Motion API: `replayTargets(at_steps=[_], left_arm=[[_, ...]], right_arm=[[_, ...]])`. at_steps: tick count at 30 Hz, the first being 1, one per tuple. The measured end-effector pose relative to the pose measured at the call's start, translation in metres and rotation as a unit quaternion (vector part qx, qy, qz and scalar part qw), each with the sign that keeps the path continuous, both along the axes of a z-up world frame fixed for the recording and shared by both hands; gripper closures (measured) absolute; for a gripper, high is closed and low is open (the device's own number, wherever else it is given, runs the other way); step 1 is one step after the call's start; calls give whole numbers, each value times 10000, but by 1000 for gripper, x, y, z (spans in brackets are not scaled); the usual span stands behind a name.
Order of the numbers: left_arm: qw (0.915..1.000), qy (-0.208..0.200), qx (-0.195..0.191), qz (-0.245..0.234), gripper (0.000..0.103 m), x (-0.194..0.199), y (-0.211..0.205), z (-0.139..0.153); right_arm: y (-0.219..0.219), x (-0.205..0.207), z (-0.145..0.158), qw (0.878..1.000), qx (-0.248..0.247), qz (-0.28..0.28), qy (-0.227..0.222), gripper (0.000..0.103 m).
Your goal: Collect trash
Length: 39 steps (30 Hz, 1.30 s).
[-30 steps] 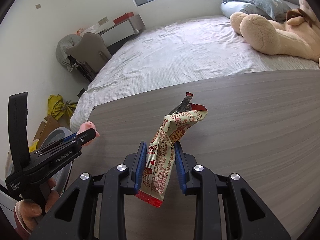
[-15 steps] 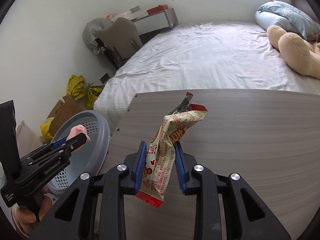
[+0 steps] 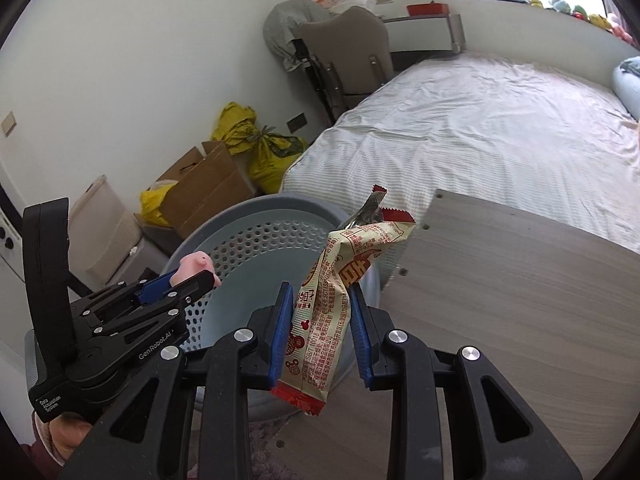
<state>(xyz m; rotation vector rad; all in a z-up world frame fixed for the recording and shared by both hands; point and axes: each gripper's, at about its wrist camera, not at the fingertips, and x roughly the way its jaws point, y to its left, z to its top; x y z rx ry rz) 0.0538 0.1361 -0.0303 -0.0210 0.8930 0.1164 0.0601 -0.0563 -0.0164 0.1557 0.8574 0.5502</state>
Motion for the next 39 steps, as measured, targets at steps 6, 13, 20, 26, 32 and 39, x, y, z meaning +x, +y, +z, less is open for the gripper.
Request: replayTargets(at_steps=[6,13,20,26,32,39], left_arm=[[9998,101,-11,181,77,2,18,-6],[9995,78,-45,305,77,1,28,-4],[9992,27,4,394,55,-1,32,-1],[9991,16,71,419,45,-2,29,1],[9989,19,116,448,39,-3,28,2],[9987,-4,166,487,32,-5,27,3]], right_arm=[[33,4,-3,9990,-86,425,68,74],[47,10,-6,9981,-140,588,79,73],[44,8,-3,9988,-130,462,-5,55],[37,7,-1,9993,-116,345,-49,49],[32,7,0,9996,-61,277,-68,47],[29,6,0,9996,-56,248,-77,41]])
